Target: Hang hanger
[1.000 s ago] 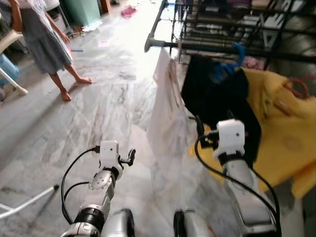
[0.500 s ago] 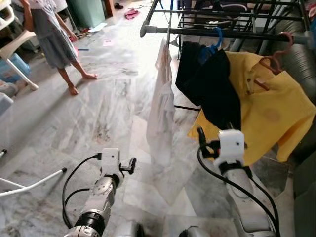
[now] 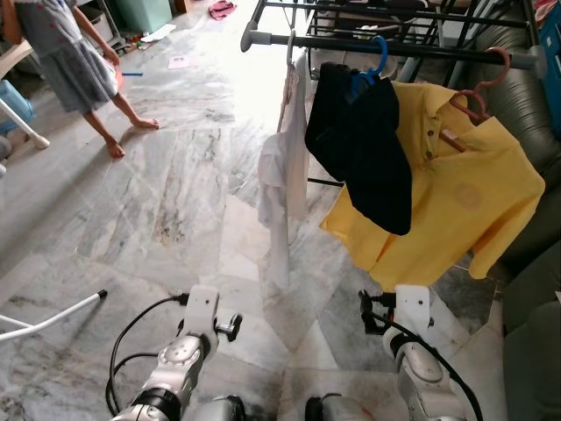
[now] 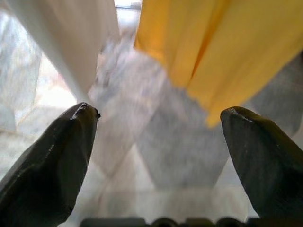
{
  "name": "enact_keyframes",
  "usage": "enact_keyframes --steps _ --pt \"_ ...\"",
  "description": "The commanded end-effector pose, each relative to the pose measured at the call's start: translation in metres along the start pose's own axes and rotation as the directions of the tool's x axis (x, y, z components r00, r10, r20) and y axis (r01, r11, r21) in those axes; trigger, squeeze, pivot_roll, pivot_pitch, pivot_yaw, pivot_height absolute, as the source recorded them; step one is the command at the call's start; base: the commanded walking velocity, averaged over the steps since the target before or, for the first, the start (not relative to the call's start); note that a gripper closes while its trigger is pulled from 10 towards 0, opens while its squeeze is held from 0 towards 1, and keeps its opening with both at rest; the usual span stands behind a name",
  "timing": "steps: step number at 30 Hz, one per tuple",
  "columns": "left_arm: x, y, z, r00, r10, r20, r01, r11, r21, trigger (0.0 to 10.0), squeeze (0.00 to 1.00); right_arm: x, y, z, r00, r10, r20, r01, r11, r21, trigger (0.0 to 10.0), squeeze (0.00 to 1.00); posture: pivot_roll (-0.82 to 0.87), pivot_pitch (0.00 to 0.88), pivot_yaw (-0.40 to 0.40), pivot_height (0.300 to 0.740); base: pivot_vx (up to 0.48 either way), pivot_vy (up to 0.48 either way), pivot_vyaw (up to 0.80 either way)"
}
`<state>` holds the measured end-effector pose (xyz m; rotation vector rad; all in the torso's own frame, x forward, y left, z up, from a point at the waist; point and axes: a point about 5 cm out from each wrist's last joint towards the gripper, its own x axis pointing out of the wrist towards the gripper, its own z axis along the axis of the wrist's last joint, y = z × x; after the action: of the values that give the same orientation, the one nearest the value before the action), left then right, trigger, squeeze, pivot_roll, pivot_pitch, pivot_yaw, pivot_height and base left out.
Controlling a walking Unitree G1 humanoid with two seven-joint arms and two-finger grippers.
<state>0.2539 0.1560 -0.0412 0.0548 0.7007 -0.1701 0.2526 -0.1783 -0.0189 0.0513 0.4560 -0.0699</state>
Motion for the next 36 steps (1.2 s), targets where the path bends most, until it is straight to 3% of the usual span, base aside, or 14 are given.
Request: enact_keyframes --steps 1,2,4,14,20,29,36 --pt "-0.006 0.007 -0.022 0.995 0.023 -0.092 -0.022 1.000 0.018 10.0 0.00 -0.004 -0.005 -0.025 0.993 -0.008 -0.117 0.011 1.000 0.028 10.0 0.00 -0.18 0.128 0.036 0.740 0.000 0.000 0.00" --pt "-0.006 0.007 -0.022 0.995 0.023 -0.092 -0.022 1.000 0.018 10.0 0.00 -0.004 -0.005 -0.025 0.993 -0.008 -0.117 0.011 1.000 0.028 10.0 0.00 -0.18 0.128 0.036 0.740 0.000 0.000 0.00" --pt "-0.010 0.007 -0.037 0.988 0.015 -0.153 -0.006 0.998 0.059 10.0 0.00 -0.008 -0.015 -0.043 0.971 -0.046 -0.234 0.053 0.998 0.026 10.0 0.00 -0.17 0.116 0.032 0.740 0.000 0.000 0.00" --pt "-0.016 0.015 -0.050 0.975 0.036 -0.219 0.001 0.986 0.167 10.0 0.00 -0.027 -0.027 -0.075 0.925 -0.048 -0.377 0.004 0.993 -0.116 10.0 0.00 -0.16 0.099 0.035 0.740 0.000 0.156 0.14" --pt "-0.016 0.014 -0.050 0.975 0.032 -0.222 0.010 0.983 0.185 10.0 0.00 -0.034 -0.030 -0.085 0.909 -0.064 -0.412 0.014 0.992 -0.123 10.0 0.00 -0.16 0.095 0.037 0.740 0.000 0.334 0.00" --pt "-0.015 0.012 -0.050 0.975 0.016 -0.224 0.034 0.976 0.217 10.0 0.00 -0.039 -0.030 -0.091 0.902 -0.057 -0.428 -0.006 0.990 -0.144 10.0 0.00 -0.17 0.095 0.044 0.740 0.000 0.451 -0.68" --pt "-0.016 0.014 -0.050 0.975 0.016 -0.223 0.035 0.975 0.219 10.0 0.00 -0.040 -0.028 -0.091 0.904 -0.043 -0.426 -0.024 0.988 -0.152 10.0 0.00 -0.17 0.098 0.047 0.740 0.000 0.480 0.00"
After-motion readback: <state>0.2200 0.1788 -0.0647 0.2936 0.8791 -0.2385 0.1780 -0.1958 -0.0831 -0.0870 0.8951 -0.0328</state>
